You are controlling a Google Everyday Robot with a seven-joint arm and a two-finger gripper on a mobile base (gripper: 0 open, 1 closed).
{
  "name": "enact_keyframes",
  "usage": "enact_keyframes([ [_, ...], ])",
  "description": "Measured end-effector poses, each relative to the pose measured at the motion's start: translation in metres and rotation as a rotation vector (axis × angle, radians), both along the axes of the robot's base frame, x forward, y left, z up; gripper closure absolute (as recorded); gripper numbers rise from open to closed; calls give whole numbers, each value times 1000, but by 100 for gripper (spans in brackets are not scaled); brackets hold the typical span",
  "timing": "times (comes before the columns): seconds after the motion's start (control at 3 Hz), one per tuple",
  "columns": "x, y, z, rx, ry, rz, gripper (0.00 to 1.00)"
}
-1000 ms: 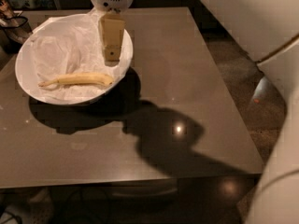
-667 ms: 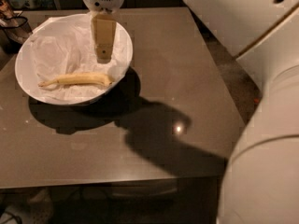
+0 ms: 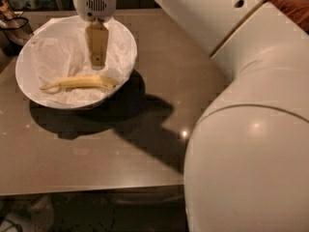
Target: Pick banana from white bowl
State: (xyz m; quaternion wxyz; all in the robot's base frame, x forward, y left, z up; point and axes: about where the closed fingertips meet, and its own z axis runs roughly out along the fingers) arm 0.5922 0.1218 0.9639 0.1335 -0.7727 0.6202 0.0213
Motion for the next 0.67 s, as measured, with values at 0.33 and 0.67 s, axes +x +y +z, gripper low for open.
enact_keyframes([
  [0.33,4,11,-12,11,38,3,24],
  [0.67,3,15,-21,40,79,-26,25],
])
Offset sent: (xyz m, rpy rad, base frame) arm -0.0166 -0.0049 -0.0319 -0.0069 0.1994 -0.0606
